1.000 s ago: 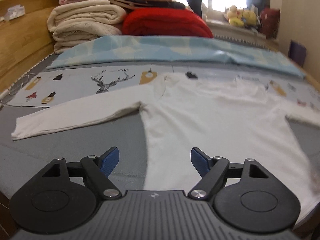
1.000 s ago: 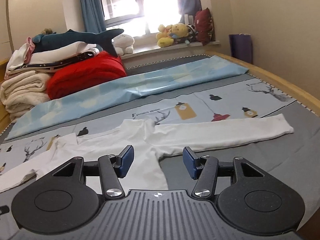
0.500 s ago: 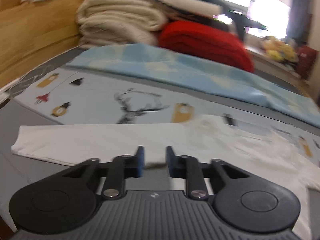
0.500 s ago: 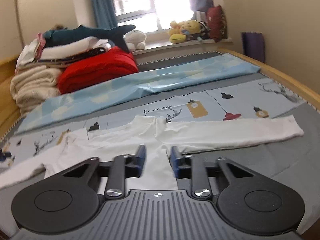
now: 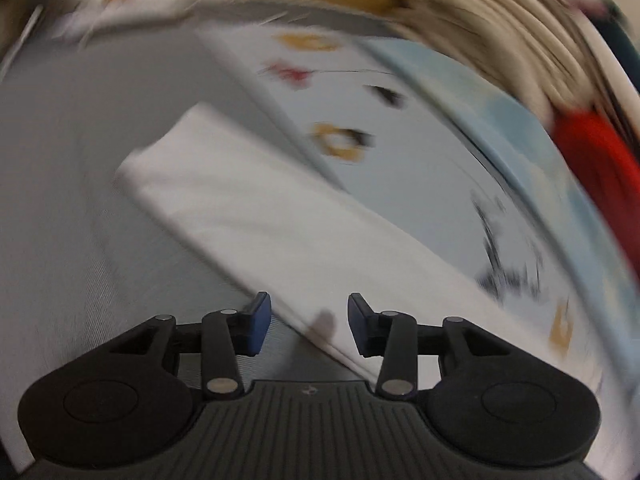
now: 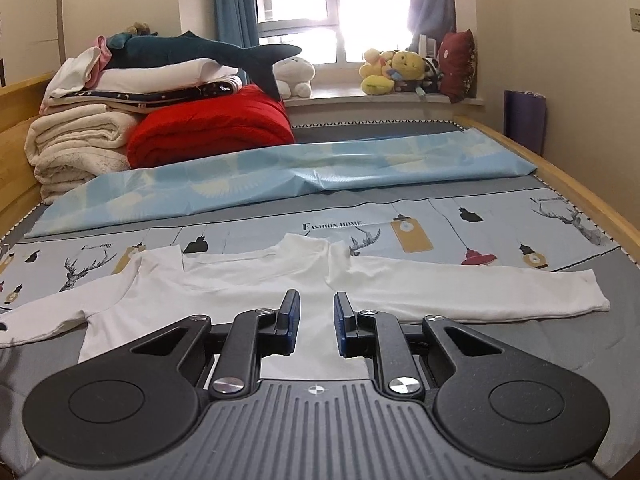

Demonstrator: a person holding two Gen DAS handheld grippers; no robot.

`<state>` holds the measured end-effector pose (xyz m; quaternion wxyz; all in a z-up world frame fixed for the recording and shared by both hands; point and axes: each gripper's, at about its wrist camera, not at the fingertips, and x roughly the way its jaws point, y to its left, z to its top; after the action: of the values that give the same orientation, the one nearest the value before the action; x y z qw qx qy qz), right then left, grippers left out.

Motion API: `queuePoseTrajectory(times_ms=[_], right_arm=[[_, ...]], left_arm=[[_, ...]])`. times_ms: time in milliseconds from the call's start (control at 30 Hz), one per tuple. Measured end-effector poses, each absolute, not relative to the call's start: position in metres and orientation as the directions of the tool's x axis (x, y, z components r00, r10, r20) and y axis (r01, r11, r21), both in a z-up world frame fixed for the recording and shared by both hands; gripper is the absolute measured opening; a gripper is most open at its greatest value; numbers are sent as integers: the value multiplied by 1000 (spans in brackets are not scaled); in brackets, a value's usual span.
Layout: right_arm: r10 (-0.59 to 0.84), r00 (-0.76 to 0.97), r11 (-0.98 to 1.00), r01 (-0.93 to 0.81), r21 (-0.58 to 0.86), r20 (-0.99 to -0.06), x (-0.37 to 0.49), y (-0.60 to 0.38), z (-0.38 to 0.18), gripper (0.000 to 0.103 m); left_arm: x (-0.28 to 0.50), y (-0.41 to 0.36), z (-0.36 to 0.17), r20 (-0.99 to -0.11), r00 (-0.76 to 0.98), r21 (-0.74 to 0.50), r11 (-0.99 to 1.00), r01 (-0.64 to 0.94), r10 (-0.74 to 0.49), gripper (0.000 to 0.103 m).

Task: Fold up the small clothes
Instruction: 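Grasp a sleeve cuff with the left gripper and fold it across the shirt body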

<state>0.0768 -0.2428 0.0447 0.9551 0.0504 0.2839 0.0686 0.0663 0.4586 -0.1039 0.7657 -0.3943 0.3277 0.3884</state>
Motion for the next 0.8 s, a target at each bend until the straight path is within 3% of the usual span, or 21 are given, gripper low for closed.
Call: queuePoseTrajectory(times_ms=[100, 233, 300, 367, 633, 800], right_arm=[[163, 817, 986, -108, 131, -553, 83, -225, 45, 19], [167, 807, 986, -143, 88, -567, 85, -198, 43, 19], [165, 804, 985, -166, 51, -571, 83, -184, 40, 19], [167, 796, 982, -187, 25, -582, 83, -173, 37, 19], [154, 778, 978, -208, -19, -610, 87, -156, 29, 19], [137, 739, 977, -210, -32, -659, 104, -152, 17, 19]], left_arm=[[46, 486, -118, -825, 476, -417, 240, -877, 305, 44], [39, 497, -116, -814, 485, -439, 209, -874, 319, 37], [40, 501, -116, -826, 463, -413, 214, -885, 322, 9], [42, 494, -114, -833, 447, -390, 225, -893, 327, 3], [74, 449, -61, -746, 476, -352, 330, -876, 467, 3], [106, 392, -31, -692, 576, -390, 445, -806, 436, 3]])
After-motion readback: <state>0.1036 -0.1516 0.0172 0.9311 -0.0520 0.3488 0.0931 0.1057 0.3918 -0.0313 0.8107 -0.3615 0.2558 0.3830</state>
